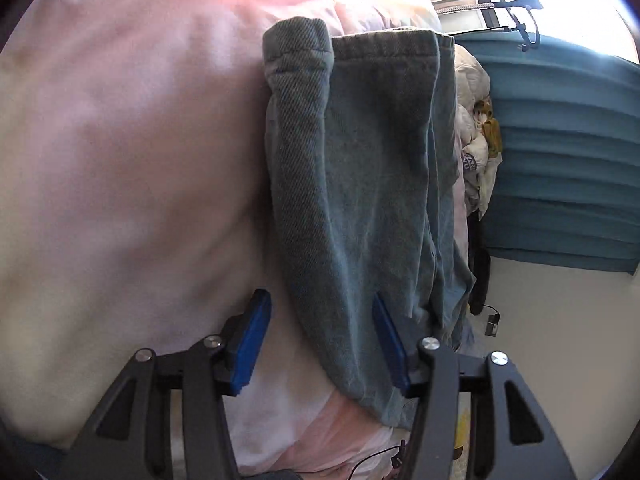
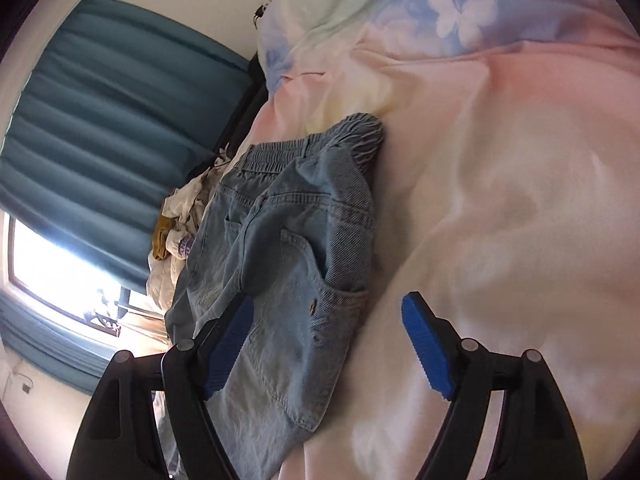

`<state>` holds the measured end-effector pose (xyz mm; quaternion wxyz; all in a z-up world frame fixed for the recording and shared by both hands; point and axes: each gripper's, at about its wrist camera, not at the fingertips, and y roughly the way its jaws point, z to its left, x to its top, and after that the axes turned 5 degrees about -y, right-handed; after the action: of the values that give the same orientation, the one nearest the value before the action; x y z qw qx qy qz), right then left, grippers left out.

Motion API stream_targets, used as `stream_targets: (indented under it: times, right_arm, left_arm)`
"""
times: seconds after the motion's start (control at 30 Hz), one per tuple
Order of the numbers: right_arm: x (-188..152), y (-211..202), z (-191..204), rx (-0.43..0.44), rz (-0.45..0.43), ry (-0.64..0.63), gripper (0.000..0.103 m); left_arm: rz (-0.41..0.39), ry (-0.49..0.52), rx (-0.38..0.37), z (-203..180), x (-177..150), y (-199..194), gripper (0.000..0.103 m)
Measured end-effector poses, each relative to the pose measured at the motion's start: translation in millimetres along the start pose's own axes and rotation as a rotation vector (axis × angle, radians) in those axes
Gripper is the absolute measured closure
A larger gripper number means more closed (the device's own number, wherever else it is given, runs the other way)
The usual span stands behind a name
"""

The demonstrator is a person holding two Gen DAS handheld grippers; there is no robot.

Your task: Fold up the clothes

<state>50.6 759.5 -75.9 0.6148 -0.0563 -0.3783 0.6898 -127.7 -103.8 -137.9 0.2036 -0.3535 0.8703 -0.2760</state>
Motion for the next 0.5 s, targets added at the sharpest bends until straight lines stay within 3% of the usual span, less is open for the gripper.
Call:
stream_targets:
  times: [0.1, 0.2, 0.33, 0.37, 0.4, 0.47, 0.5]
  right_arm:
    - [10.5, 16.6, -12.3, -0.001, -0.022, 0.038, 0.026]
    - [19.7, 29.2, -9.8, 0.004, -0.048, 0.032, 0.027]
    - [25.2, 51.2, 7.6, 0.002, -0.005, -0.032, 0.042]
    - [24.4, 55.8, 11.7, -0.017, 0.008, -0.043, 0.051]
    - [23.5, 58.5, 14.8, -0.035, 0.014, -0.051, 0.065]
    - [21.9, 59.2, 20.0, -0.076, 0.014, -0.059, 0.086]
    - [21.9, 56.8, 22.0, -0.082, 0.007, -0.055, 0.090]
  left_arm:
    - [0.043, -0.030, -0.028, 0.9, 2.6, 20.2, 0.049]
    - [0.039, 0.009, -0.012, -9.3, 0.8, 31.5, 0.049]
    - [0.039, 0.060, -0.024, -21.8, -0.3, 43.9, 0.049]
    - [0.037, 0.068, -0.018, -24.0, 0.1, 45.6, 0.049]
    - [0.035, 0.075, -0.013, -26.2, 0.4, 47.2, 0.050]
    - [0.022, 0.087, -0.003, -30.3, 0.5, 47.1, 0.062]
    - [0.017, 0.092, 0.002, -32.0, 0.6, 46.2, 0.064]
